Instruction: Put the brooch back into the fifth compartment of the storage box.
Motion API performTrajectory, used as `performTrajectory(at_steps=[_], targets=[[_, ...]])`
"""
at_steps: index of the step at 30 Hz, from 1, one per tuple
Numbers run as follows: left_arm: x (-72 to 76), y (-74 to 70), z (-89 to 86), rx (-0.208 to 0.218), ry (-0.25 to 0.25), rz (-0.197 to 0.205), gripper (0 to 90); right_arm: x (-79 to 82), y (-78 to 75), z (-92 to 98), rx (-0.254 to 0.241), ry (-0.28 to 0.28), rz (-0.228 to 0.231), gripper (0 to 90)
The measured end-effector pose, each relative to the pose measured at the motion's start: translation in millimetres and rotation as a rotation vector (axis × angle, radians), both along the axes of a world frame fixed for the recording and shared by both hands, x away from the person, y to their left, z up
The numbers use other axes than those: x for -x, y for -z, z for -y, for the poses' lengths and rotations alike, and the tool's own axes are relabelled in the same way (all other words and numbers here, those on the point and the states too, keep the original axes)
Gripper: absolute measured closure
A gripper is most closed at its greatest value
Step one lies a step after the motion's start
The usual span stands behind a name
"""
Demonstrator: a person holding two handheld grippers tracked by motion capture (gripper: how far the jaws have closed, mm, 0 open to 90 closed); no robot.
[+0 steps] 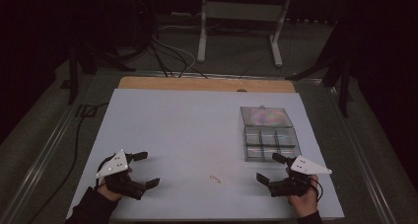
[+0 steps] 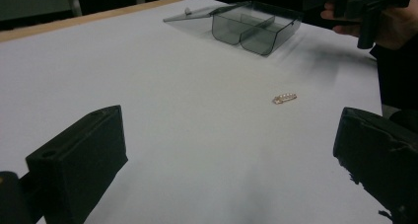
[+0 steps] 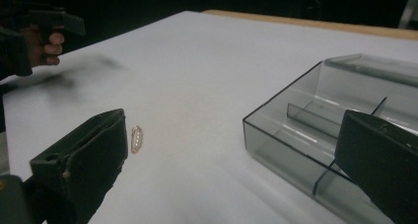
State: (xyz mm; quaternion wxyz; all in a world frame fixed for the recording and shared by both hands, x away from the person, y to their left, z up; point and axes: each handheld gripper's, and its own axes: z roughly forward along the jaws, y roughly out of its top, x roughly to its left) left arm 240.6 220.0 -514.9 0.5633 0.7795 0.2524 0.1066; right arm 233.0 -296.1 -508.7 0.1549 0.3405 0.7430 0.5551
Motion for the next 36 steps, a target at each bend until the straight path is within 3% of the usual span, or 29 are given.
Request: performTrajectory(at_steps=[3,8,14,18,25,36], targets=[[1.8,-0.2,2.2,-0.006,0.007,-0.003,1.1,-0.5,1.5,0.2,0.014,-0.010,-0.010,0.0],[3.2,2.0,6.7,-0.037,0.034,-0.013,1.2,-1.3,2.1,3.2,-0.004,-0.015,-0.039,0.0],[3.6,1.7,3.7,-0.024,0.027,-0.014,1.1,-1.6,1.9,1.9,0.003,-0.013,-0.054,0.0],[4.6,2.9,2.3,-0.025,0.027,-0.015,1.1,-4.4,-0.1,1.0,0.010,-0.007,-0.053,0.0],[8.5,1.1,-1.9,0.008,0.019,-0.016,1.2,-7.1,-5.1,0.2,0.004,0.023,-0.051,0.0],[4.3,3.4,2.9,-0.010,0.037,-0.026,1.2,-6.4,-26.0,-4.9,-0.019,0.059,-0.016,0.0]])
